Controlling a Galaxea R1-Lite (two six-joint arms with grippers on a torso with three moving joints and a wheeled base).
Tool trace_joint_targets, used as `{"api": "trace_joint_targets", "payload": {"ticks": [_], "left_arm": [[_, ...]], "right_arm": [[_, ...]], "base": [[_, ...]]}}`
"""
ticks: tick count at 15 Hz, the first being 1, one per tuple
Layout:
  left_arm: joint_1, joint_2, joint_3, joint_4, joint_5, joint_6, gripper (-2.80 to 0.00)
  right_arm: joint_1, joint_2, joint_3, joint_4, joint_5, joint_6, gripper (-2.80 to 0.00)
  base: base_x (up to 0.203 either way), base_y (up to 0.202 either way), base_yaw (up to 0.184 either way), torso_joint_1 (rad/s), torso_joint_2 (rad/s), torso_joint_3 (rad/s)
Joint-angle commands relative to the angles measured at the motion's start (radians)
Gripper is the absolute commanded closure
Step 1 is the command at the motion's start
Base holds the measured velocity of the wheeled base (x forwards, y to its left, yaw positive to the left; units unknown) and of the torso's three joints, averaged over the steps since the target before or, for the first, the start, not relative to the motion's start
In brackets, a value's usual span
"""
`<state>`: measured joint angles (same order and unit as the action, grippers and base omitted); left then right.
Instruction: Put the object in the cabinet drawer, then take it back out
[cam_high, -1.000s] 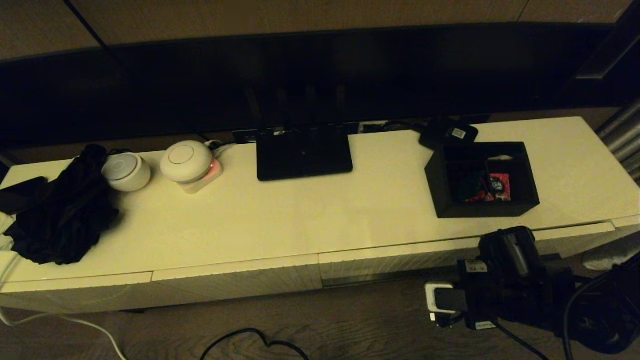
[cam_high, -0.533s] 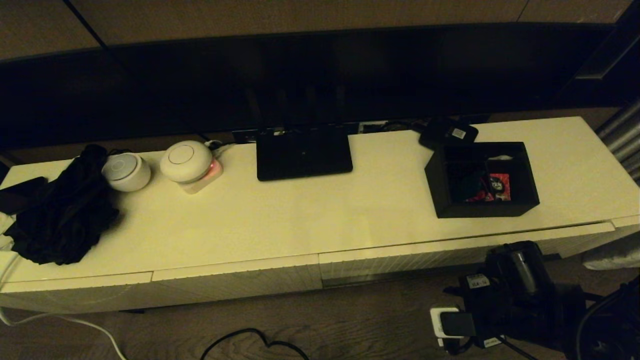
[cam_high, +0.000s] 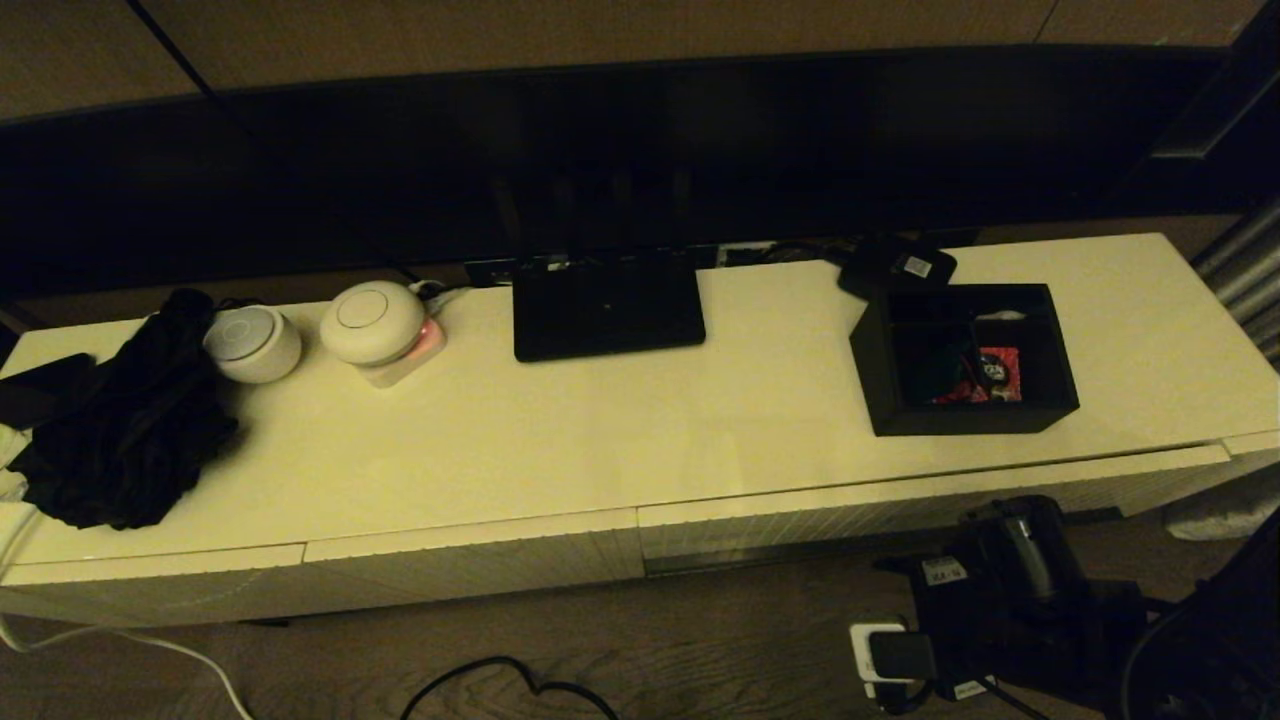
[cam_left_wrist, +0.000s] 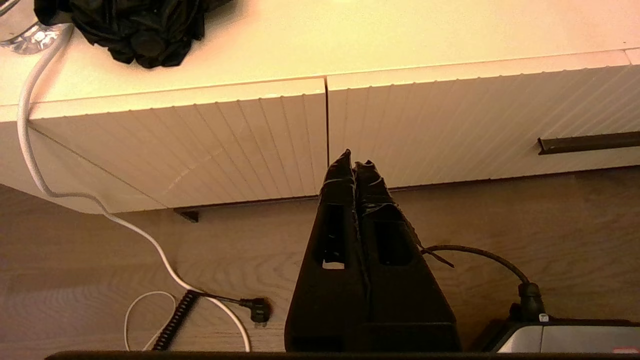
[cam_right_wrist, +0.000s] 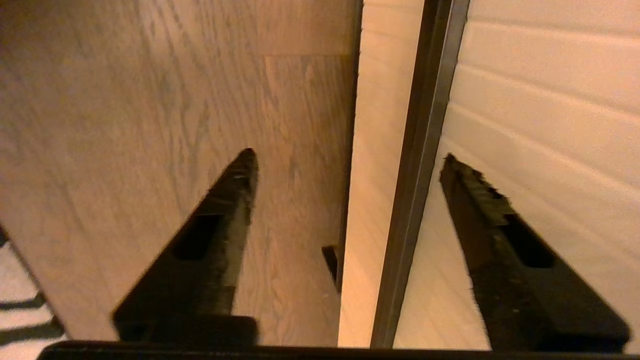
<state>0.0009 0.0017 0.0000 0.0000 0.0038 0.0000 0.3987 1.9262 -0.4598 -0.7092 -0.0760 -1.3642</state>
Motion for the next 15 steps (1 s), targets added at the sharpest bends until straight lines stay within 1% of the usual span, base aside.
{"api": "trace_joint_targets", "payload": {"ticks": [1,4,8,12,15], "left_arm": [[0.001,0.0,0.003,0.0,0.001,0.0,0.0],[0.001,0.0,0.003,0.0,0.001,0.0,0.0],[0.001,0.0,0.003,0.0,0.001,0.0,0.0],[0.001,0.0,0.003,0.0,0.001,0.0,0.0],[0.001,-0.002,0.003,0.0,0.0,0.0,0.0]], "right_arm": [[-0.004,0.065,-0.022,-0.009,0.001,-0.004,-2.8],[-0.009,0.103,-0.047,-0.016,0.001,-0.001,-2.8],[-0.023,0.155,-0.116,-0.028,-0.001,0.002,-2.8],[-0.023,0.221,-0.15,-0.085,-0.003,0.059,-2.8],[-0.025,0.241,-0.163,-0.088,-0.001,0.063,-2.8]], "base": [[0.0,0.0,0.0,0.0,0.0,0.0],[0.0,0.0,0.0,0.0,0.0,0.0],[0.0,0.0,0.0,0.0,0.0,0.0],[0.0,0.0,0.0,0.0,0.0,0.0],[0.0,0.0,0.0,0.0,0.0,0.0]]}}
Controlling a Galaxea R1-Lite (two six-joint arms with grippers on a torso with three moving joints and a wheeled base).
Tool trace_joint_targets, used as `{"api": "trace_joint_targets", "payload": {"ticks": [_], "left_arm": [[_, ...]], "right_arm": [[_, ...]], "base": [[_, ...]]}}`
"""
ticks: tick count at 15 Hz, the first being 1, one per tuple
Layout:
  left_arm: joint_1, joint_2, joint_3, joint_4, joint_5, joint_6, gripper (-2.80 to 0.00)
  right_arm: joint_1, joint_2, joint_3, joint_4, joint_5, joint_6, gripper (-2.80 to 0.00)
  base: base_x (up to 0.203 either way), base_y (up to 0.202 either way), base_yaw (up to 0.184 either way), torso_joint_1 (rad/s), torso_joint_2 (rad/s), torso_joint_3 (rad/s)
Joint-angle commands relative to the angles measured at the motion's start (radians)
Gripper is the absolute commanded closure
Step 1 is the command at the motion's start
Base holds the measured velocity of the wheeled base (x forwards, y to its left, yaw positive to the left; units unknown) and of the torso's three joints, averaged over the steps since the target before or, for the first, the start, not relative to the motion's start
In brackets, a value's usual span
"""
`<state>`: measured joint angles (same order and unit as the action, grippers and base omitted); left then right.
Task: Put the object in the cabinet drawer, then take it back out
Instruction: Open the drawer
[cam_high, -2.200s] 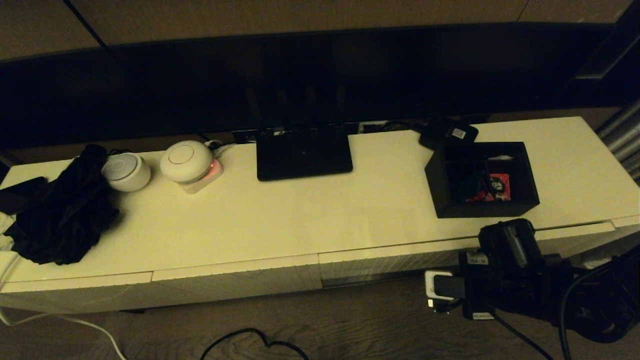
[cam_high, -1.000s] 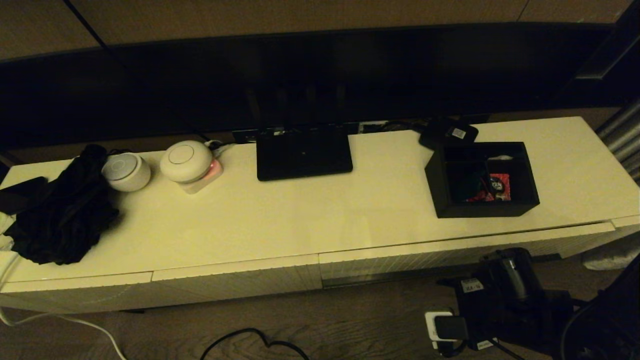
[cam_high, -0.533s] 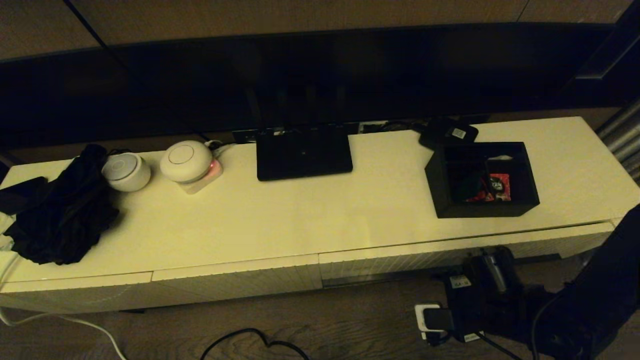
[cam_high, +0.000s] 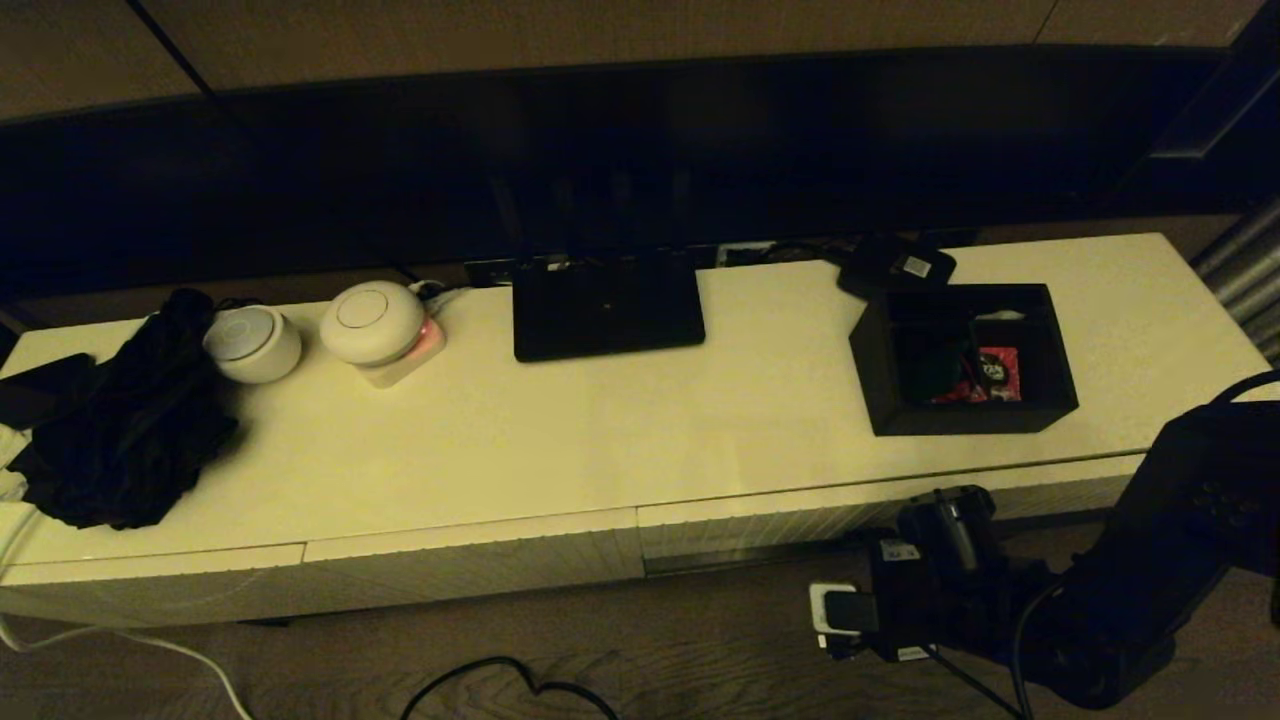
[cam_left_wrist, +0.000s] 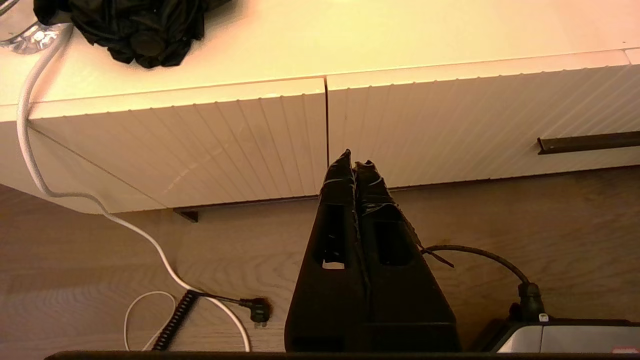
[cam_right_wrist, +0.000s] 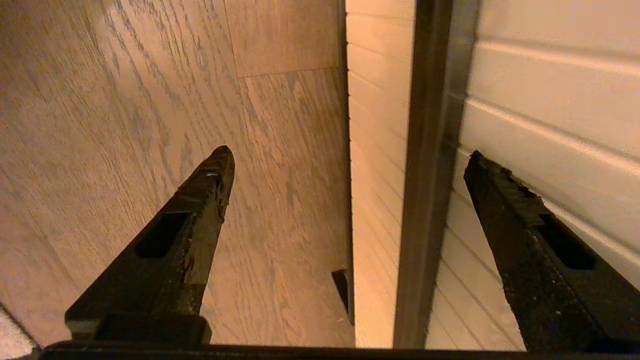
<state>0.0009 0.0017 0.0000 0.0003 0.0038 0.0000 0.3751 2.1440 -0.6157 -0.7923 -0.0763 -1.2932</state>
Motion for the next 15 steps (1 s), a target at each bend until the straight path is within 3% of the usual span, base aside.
{"api": "trace_joint_targets", "payload": {"ticks": [1,7,15], "left_arm": [[0.001,-0.002,0.003,0.0,0.001,0.0,0.0],[0.0,-0.002,0.003,0.0,0.001,0.0,0.0],[0.001,-0.002,0.003,0.0,0.001,0.0,0.0]], "right_arm": [[-0.008,0.031,-0.011,-0.005,0.001,-0.008,-2.8],[-0.015,0.047,-0.04,-0.005,0.003,-0.008,-2.8],[-0.009,0.04,0.027,-0.005,0.006,-0.007,-2.8]], "base": [[0.0,0.0,0.0,0.0,0.0,0.0],[0.0,0.0,0.0,0.0,0.0,0.0],[0.0,0.0,0.0,0.0,0.0,0.0]]}}
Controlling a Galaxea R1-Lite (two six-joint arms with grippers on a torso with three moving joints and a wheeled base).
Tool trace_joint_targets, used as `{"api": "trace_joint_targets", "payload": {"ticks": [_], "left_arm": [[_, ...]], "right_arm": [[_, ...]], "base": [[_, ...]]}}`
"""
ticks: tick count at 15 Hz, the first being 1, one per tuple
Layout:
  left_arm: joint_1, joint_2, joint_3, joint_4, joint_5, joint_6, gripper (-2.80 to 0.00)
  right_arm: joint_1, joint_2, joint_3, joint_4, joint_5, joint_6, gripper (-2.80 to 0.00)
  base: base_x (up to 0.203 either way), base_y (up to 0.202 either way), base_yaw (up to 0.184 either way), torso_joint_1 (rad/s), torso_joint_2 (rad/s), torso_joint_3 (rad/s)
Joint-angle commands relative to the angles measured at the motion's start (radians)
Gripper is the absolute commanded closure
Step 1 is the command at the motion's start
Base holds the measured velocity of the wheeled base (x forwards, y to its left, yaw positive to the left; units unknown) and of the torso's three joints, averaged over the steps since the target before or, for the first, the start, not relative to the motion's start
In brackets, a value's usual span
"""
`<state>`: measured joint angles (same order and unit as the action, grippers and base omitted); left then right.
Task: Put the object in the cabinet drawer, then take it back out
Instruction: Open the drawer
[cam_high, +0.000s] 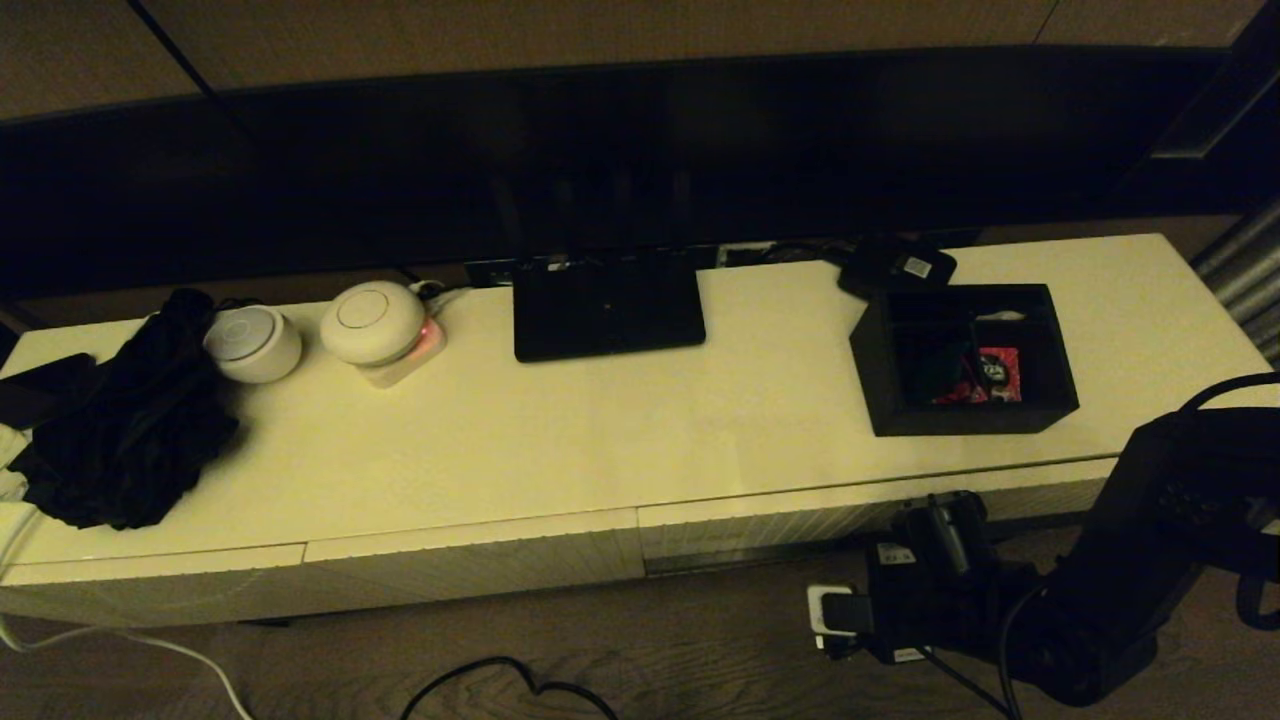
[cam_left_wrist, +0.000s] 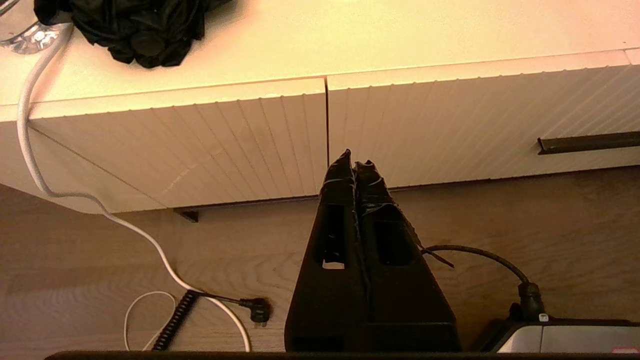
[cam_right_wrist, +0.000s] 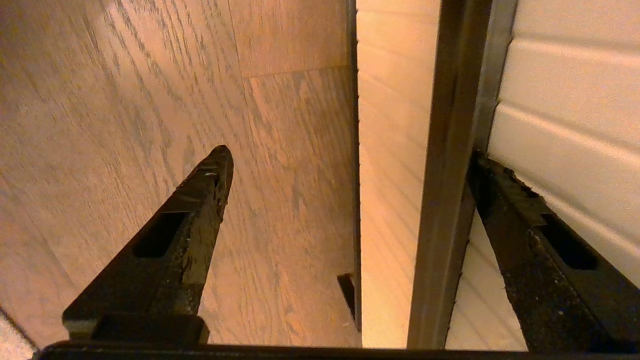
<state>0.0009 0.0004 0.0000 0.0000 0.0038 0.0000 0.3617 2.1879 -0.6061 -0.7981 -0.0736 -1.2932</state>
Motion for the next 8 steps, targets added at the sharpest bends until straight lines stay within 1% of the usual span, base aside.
{"api": "trace_joint_targets", "payload": {"ticks": [1,8], "left_arm": [[0.001,0.0,0.003,0.0,0.001,0.0,0.0],[0.0,0.0,0.003,0.0,-0.001,0.0,0.0]], "right_arm": [[0.006,-0.004,0.027,0.0,0.007,-0.008,-2.8],[0.03,-0.017,0.102,-0.001,0.018,-0.006,-2.8]], "base": [[0.0,0.0,0.0,0.0,0.0,0.0],[0.0,0.0,0.0,0.0,0.0,0.0]]}}
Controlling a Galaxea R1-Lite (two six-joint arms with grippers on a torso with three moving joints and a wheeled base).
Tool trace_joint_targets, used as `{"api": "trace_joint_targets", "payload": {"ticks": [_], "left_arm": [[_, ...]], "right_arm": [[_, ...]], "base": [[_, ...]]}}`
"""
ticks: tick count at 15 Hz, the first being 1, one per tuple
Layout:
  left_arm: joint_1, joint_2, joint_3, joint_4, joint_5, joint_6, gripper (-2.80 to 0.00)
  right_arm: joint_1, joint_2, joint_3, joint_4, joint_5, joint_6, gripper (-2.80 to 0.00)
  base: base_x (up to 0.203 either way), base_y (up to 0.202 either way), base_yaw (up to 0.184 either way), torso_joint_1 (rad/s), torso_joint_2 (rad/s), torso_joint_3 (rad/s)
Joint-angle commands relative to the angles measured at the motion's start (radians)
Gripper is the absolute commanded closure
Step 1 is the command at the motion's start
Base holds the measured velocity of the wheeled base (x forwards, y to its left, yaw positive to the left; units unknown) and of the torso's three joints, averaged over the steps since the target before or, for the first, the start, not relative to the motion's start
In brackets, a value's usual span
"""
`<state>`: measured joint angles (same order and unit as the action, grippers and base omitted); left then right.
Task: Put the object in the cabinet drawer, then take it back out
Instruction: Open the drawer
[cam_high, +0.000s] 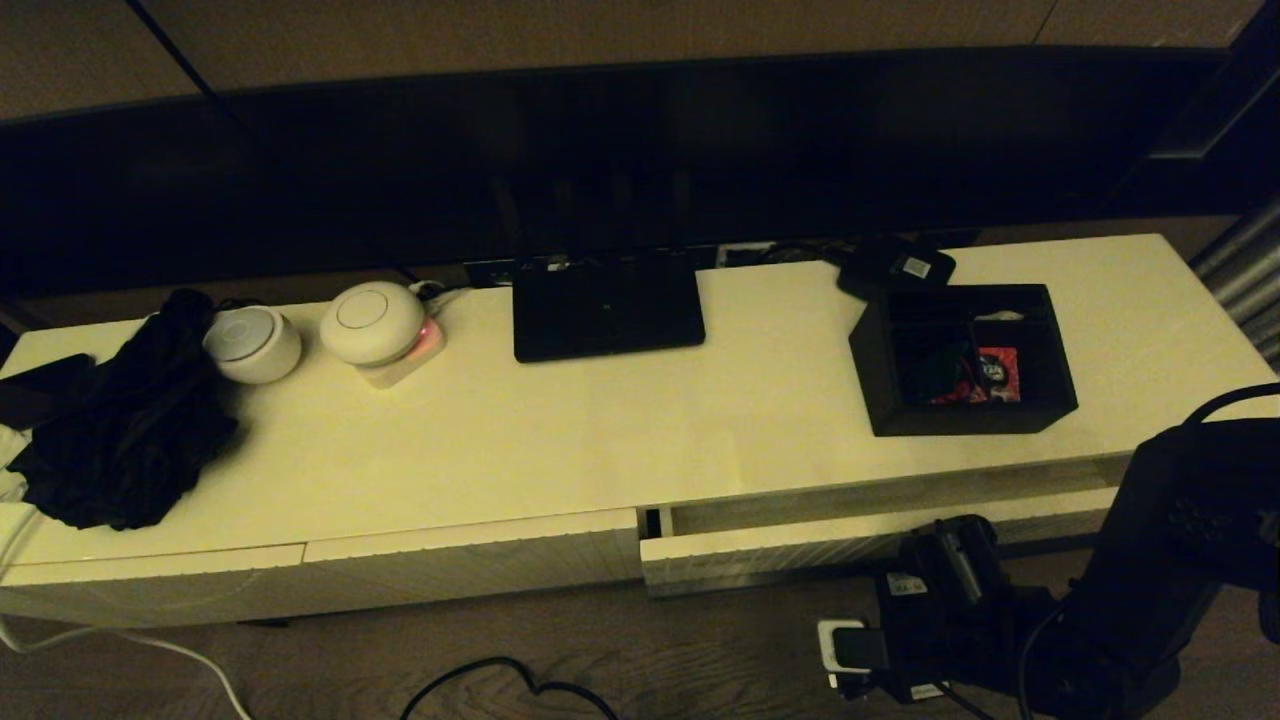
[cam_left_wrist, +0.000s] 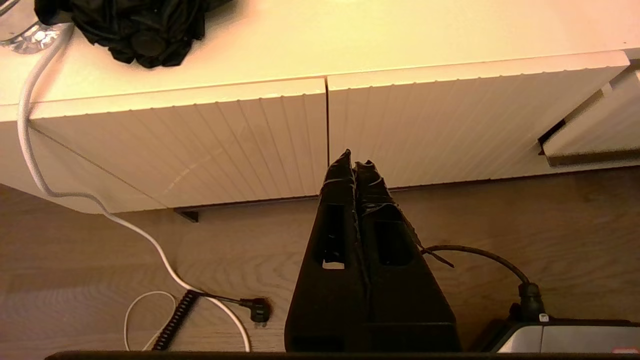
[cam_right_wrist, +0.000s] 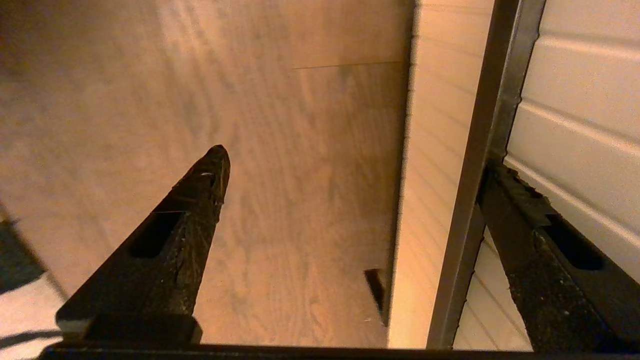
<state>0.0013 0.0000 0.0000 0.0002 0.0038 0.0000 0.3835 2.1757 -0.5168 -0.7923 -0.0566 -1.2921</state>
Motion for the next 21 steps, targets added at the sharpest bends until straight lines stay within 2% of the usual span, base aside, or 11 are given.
{"api": "trace_joint_targets", "payload": {"ticks": [1,6,16,17,19,21], "left_arm": [[0.0,0.0,0.003,0.0,0.001,0.0,0.0],[0.0,0.0,0.003,0.0,0.001,0.0,0.0],[0.0,0.006,0.003,0.0,-0.001,0.0,0.0],[0.0,0.006,0.003,0.0,-0.001,0.0,0.0],[0.0,0.005,0.003,0.0,0.001,0.0,0.0],[0.0,0.0,0.003,0.0,0.001,0.0,0.0]], "right_arm": [[0.011,-0.005,0.019,-0.009,0.001,-0.007,-2.8],[0.046,-0.036,0.105,-0.019,0.003,0.013,-2.8],[0.046,-0.208,0.164,-0.013,0.006,0.014,-2.8],[0.046,-0.242,0.17,-0.003,0.005,0.014,0.0],[0.046,-0.33,0.176,0.073,0.005,0.012,0.0],[0.048,-0.467,0.172,0.21,0.004,0.011,0.0]], "base": [[0.0,0.0,0.0,0.0,0.0,0.0],[0.0,0.0,0.0,0.0,0.0,0.0],[0.0,0.0,0.0,0.0,0.0,0.0],[0.0,0.0,0.0,0.0,0.0,0.0],[0.0,0.0,0.0,0.0,0.0,0.0],[0.0,0.0,0.0,0.0,0.0,0.0]]}}
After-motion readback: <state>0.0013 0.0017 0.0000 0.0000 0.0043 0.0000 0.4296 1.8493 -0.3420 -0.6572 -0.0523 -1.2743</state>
